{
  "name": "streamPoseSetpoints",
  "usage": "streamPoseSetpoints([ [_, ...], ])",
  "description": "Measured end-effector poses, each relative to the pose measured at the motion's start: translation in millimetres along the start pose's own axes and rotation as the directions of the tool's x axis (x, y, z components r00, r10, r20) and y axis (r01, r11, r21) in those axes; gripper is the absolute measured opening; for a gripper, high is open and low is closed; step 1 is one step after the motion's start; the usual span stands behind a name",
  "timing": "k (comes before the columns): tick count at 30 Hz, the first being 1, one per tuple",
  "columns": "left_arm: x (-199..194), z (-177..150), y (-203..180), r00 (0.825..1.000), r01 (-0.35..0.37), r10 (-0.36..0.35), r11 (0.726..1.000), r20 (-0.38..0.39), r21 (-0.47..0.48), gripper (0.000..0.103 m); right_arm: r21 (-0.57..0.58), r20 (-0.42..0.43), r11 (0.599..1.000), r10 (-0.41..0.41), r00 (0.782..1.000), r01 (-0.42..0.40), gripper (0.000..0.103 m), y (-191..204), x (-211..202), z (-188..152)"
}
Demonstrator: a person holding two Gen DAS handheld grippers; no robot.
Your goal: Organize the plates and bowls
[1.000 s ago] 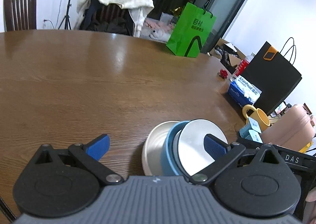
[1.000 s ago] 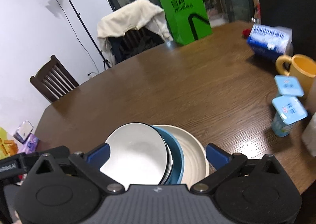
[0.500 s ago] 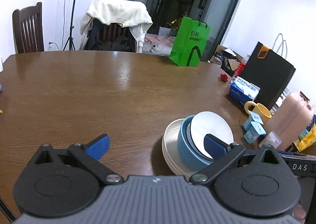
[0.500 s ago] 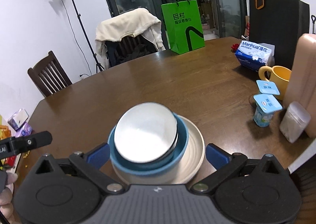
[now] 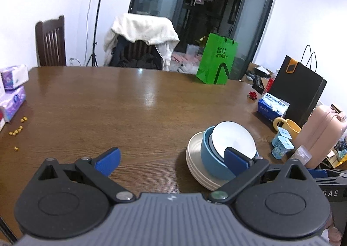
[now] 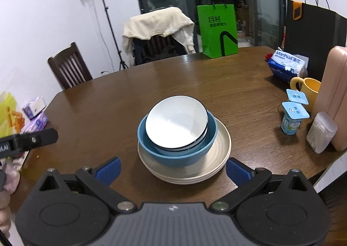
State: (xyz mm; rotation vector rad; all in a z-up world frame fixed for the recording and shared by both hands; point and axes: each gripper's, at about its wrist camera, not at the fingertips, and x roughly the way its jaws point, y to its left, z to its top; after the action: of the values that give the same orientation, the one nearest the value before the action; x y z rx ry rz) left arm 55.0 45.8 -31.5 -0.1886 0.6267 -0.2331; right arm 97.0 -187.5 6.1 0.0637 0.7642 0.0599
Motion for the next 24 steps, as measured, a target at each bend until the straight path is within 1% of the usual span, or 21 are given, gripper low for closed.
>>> streamPoseSetpoints([
  [5,-13,-11,-24,1.000,-0.031,0.031,0.999,0.001,0.007,0.103,-0.044,0.007,0.999,0.021,1.000,-0.021,0.103,-11,-14,-6],
  [8,-20,-21,-39,0.998,-0.057,0.057,0.998,-0.012,0.010,0.103,-0.074,0.007,0.997,0.030,1.000,-0.029,0.103,-18,-22,-14],
  [12,-32,-34,-57,0.995,-0.095,0.095,0.995,-0.023,0.027,0.103,-0.081,0.003,0.996,0.045,0.999,-0.045,0.103,-27,-35,-24],
  [15,-42,-46,-67,0.992,-0.123,0.124,0.992,-0.031,0.026,0.103,-0.086,0.004,0.994,0.062,0.998,-0.061,0.103,-34,-44,-31],
  [20,-63,-62,-76,0.985,-0.173,0.173,0.985,-0.022,0.000,0.103,-0.114,0.002,0.989,0.092,0.996,-0.092,0.103,-41,-57,-41],
  [24,-75,-73,-85,0.981,-0.195,0.195,0.981,-0.021,-0.010,0.103,-0.131,-0.001,0.985,0.115,0.993,-0.114,0.103,-46,-66,-48],
])
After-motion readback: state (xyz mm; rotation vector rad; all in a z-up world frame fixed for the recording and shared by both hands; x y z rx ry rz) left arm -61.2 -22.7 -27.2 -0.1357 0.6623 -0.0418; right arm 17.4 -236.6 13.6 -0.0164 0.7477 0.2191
